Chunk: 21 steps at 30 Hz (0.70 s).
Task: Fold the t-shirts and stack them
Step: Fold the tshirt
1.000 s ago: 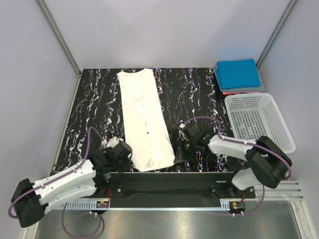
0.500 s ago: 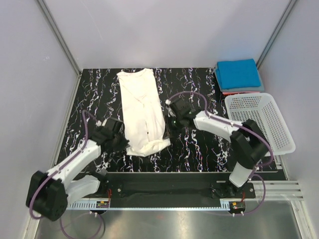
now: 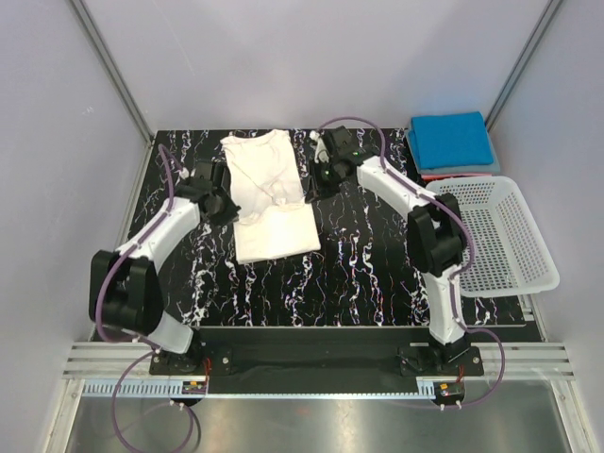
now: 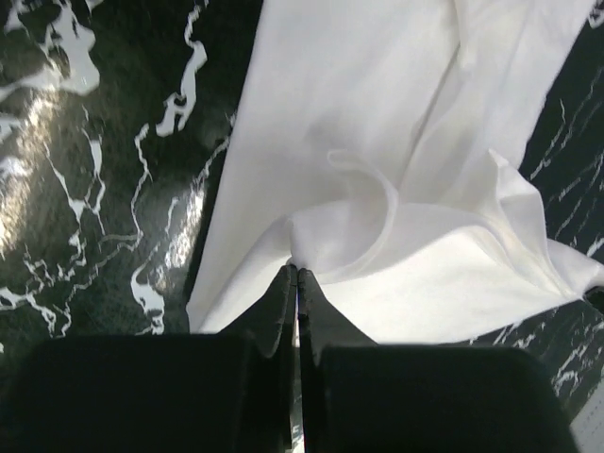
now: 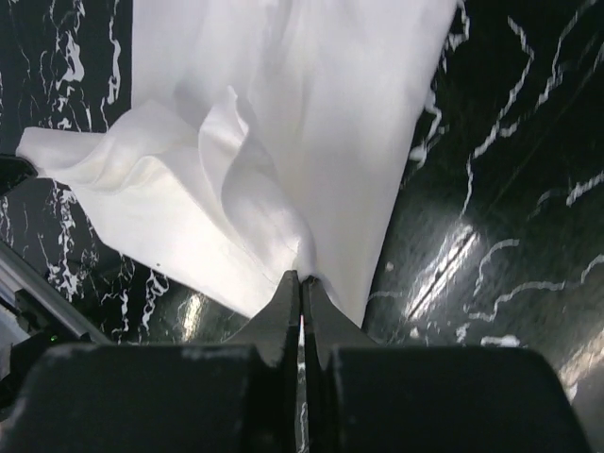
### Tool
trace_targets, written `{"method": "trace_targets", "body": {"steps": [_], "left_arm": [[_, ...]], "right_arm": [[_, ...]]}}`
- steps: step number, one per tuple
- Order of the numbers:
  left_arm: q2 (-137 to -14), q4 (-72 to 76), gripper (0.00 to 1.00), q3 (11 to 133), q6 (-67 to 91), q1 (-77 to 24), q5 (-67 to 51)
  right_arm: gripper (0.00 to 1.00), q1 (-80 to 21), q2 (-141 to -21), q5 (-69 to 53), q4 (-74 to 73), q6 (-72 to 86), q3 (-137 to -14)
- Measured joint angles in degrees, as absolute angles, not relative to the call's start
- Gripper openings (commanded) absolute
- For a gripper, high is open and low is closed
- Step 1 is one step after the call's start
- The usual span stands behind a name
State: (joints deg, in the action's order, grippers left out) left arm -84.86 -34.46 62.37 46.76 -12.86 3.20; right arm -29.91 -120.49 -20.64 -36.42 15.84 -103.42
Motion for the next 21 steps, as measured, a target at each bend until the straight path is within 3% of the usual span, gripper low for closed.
{"method": "trace_targets", "body": {"steps": [12, 21], "left_arm": [[-98.9, -36.3, 0.00, 75.5, 42.0, -8.5, 4.7], [-104.6, -34.1, 0.00, 77.8, 41.2, -5.8, 4.1]], "right_arm": [[0.00, -28.6, -138.4, -22.1, -43.4, 10.2, -129.7], [0.00, -27.1, -139.3, -22.1, -36.4, 8.7, -128.5]]}}
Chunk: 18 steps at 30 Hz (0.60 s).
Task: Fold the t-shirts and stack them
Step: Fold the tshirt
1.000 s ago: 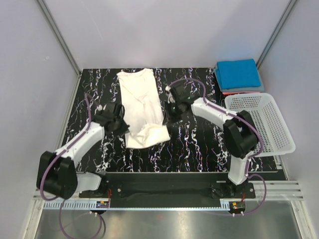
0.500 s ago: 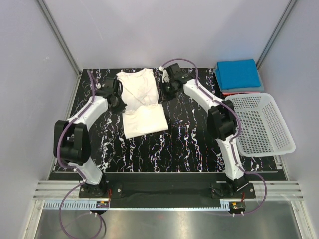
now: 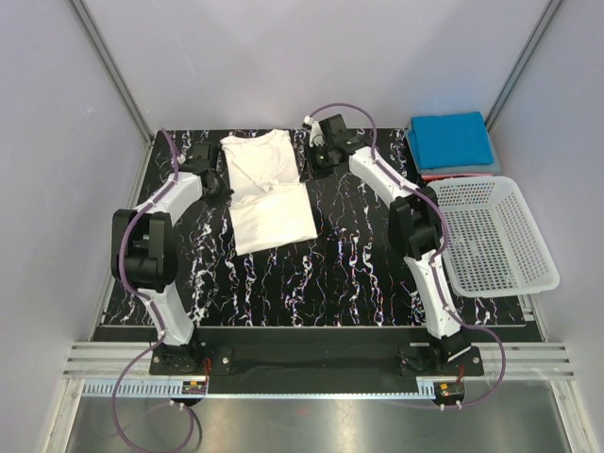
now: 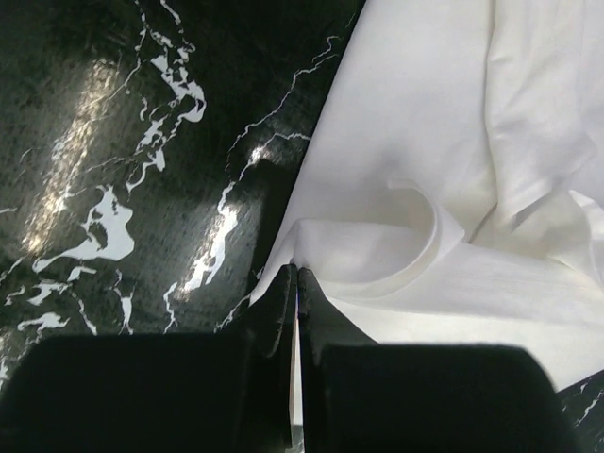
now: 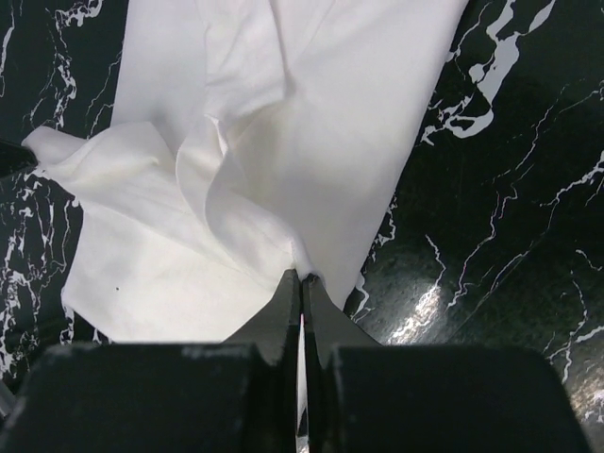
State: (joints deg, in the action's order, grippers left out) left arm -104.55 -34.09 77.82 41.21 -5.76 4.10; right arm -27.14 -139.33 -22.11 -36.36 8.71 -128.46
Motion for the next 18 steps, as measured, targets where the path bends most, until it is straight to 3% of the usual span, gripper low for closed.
{"method": "trace_targets", "body": {"steps": [8, 12, 13, 14, 15, 16, 18], "left_arm": [[-110.0, -31.7, 0.00, 82.1, 40.3, -4.7, 3.2], [-113.1, -31.5, 0.04, 85.3, 39.8, -4.5, 3.2], [-113.6, -31.6, 0.08, 85.7, 39.7, -4.4, 3.3], [-114.3, -31.6, 0.25, 86.1, 39.4, -4.3, 3.3], [-114.7, -31.7, 0.31, 86.5, 39.2, -4.3, 3.4], [-115.7, -32.2, 0.38, 87.4, 39.0, -4.1, 3.5], [-116.9, -32.8, 0.51, 88.8, 38.6, -3.9, 3.8]], "right_arm": [[0.00, -27.0, -142.5, -22.2, -28.5, 7.7, -127.9], [0.09, -26.8, -146.2, -22.2, -26.9, 7.7, -130.1], [0.15, -26.7, -147.3, -22.2, -26.8, 7.8, -131.1], [0.18, -26.6, -148.6, -22.1, -26.8, 7.9, -132.2], [0.22, -26.5, -149.4, -22.1, -26.8, 7.8, -132.9], [0.33, -26.5, -149.9, -22.0, -26.8, 7.9, -133.9], [0.42, -26.0, -151.4, -22.0, -27.0, 7.9, -134.8]]}}
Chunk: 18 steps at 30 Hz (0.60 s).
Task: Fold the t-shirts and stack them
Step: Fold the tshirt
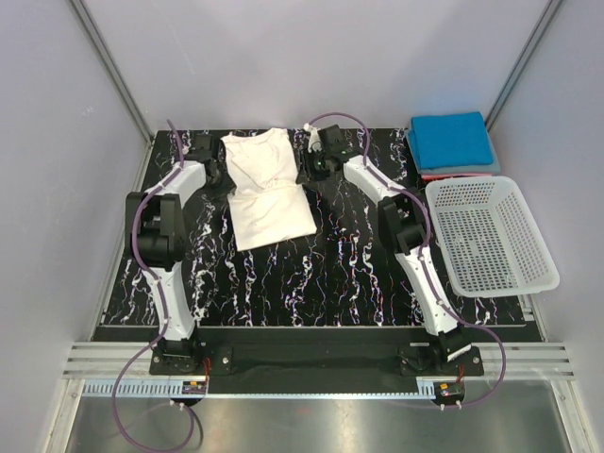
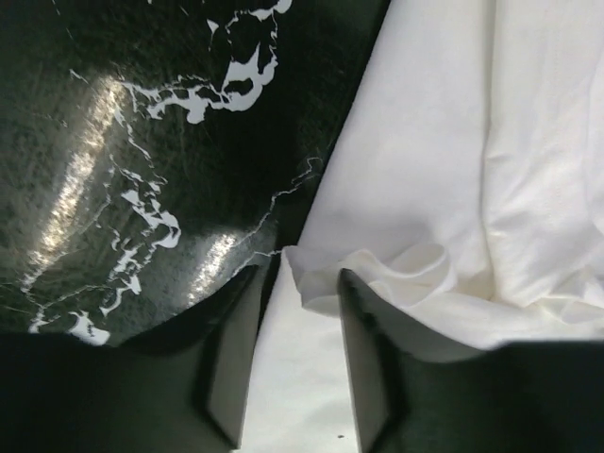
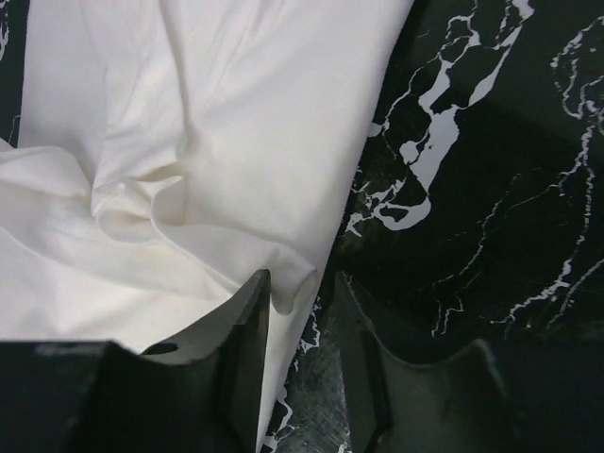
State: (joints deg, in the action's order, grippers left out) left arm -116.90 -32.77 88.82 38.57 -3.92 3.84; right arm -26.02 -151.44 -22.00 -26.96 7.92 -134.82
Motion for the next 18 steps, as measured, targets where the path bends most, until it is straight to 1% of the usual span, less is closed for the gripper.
{"method": "trace_targets", "body": {"steps": [1, 2, 3, 5, 8, 10, 11, 12, 14, 18], "left_arm": [[-117.2, -33.1, 0.53, 89.3, 38.3, -3.8, 4.1], [-117.2, -33.4, 0.57, 89.4, 38.1, -3.7, 4.4], [-117.2, -33.8, 0.59, 89.6, 37.9, -3.7, 4.6], [-117.0, -34.3, 0.60, 89.9, 37.3, -3.6, 5.5], [-115.4, -34.4, 0.60, 88.4, 36.8, -3.6, 6.3], [-112.3, -33.9, 0.60, 84.9, 36.8, -3.6, 6.3], [-110.5, -33.8, 0.60, 82.8, 36.8, -3.8, 6.1], [-108.7, -33.5, 0.60, 80.8, 36.6, -3.9, 5.9], [-105.2, -33.1, 0.62, 76.7, 36.3, -4.3, 4.9], [-98.2, -30.8, 0.64, 67.1, 35.5, -5.6, 2.1]], "right_arm": [[0.47, -25.8, -151.6, -22.0, -27.2, 7.9, -135.2], [0.50, -25.6, -151.6, -22.1, -27.8, 7.9, -135.8], [0.52, -25.4, -151.6, -22.1, -28.2, 7.9, -136.3], [0.56, -24.8, -151.2, -22.2, -28.5, 7.7, -136.9], [0.58, -24.2, -149.1, -22.1, -29.2, 7.5, -135.1], [0.59, -23.8, -146.7, -22.2, -29.8, 7.5, -132.2], [0.62, -23.7, -145.5, -22.5, -30.1, 7.5, -130.8], [0.68, -23.7, -144.7, -23.3, -30.3, 7.5, -129.9], [0.69, -23.7, -142.6, -25.2, -31.1, 7.4, -127.4], [0.68, -23.7, -137.2, -29.2, -31.7, 7.1, -118.2]]}}
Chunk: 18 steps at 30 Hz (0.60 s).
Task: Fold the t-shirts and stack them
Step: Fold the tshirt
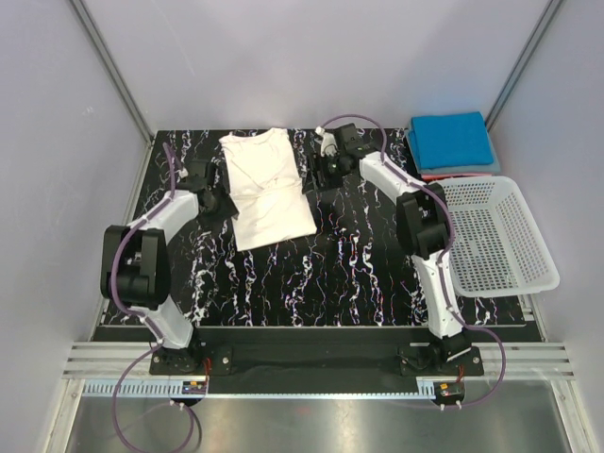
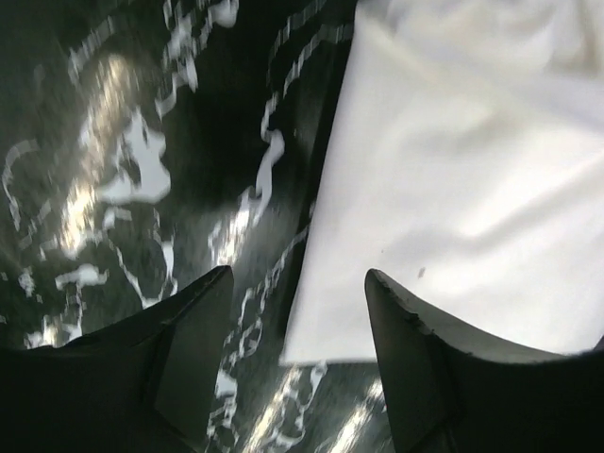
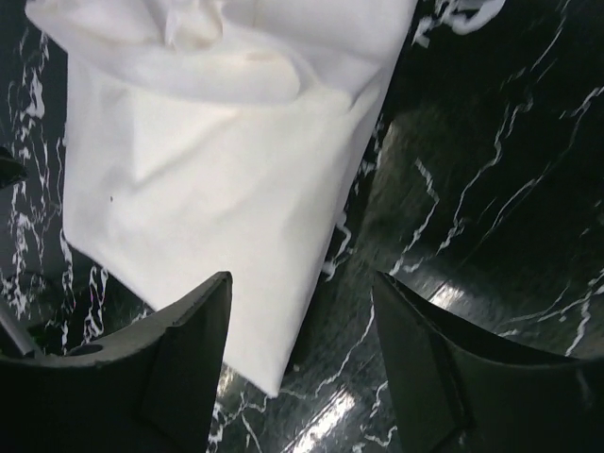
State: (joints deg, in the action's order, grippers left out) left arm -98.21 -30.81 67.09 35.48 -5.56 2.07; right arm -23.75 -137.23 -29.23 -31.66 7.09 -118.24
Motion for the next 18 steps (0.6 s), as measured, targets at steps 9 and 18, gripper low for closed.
{"method": "trace_targets", "body": {"steps": [9, 18], "left_arm": [[-88.6, -28.3, 0.66, 52.1, 33.5, -6.2, -3.8], [-91.2, -23.9, 0.45, 49.5, 33.7, -6.2, -9.0]], "right_arm": [[0.54, -23.8, -133.8, -35.6, -32.9, 5.7, -104.2], [0.47, -24.0, -130.7, -40.8, -29.7, 5.8, -96.4]]}}
